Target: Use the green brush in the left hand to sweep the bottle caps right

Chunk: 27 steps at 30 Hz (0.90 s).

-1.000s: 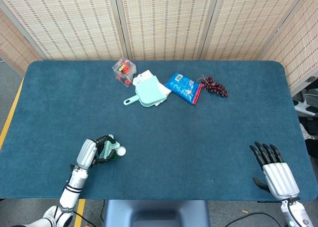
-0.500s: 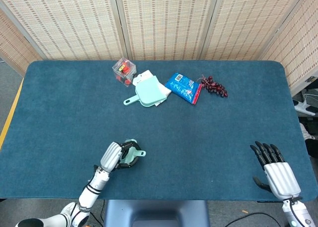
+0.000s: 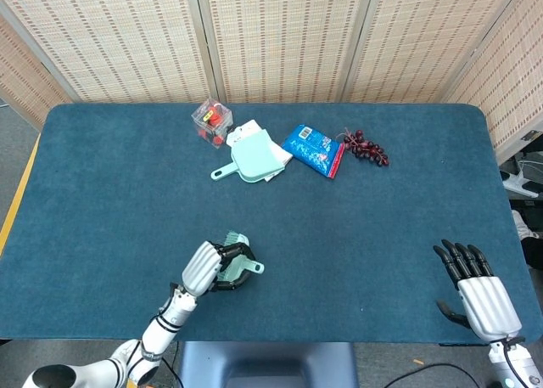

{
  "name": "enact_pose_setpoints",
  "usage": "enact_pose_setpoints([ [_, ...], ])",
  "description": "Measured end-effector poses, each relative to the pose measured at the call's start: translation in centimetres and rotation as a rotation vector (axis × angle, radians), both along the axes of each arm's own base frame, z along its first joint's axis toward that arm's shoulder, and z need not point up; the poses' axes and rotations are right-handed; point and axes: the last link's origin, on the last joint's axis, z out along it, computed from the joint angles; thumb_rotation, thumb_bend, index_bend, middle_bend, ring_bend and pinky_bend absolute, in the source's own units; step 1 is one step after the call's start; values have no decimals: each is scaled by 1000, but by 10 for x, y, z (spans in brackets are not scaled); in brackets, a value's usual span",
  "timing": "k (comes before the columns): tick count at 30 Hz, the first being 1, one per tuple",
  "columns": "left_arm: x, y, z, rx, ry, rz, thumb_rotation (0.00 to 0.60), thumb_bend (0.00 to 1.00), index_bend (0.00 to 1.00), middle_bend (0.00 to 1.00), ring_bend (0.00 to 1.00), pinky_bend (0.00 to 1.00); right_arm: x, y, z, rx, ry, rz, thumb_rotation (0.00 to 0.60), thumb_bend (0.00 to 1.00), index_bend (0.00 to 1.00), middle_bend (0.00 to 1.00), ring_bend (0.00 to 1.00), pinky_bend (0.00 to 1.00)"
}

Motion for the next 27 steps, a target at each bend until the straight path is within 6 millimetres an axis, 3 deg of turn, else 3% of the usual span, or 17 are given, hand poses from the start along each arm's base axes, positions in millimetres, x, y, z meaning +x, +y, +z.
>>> enact_pose_setpoints([
  [6, -22, 5, 47, 137, 67, 6, 600, 821, 761, 927, 850, 939, 1, 1, 0, -7, 6, 2, 600, 189, 0, 0, 0, 0],
  [10, -53, 2, 74, 245, 216, 62, 600, 815, 752, 915, 850, 939, 2, 1, -2, -1, 12, 2, 600, 189, 0, 0, 0, 0],
  [18, -115, 1, 72, 333, 597, 178, 600, 752, 663, 832, 850, 939, 4, 1, -9, 20, 24, 7, 600, 189, 0, 0, 0, 0],
  [21, -133, 4, 62, 306, 694, 214, 600, 568, 500, 628, 846, 936, 4, 0, -10, 19, 26, 3, 600, 189, 0, 0, 0, 0],
  [23, -138, 5, 58, 284, 706, 227, 600, 454, 241, 337, 832, 934, 3, 0, -9, 15, 27, -1, 600, 189, 0, 0, 0, 0],
  [27, -142, 5, 52, 222, 670, 252, 600, 376, 33, 79, 806, 933, 2, -1, -9, 10, 29, -4, 600, 188, 0, 0, 0, 0],
])
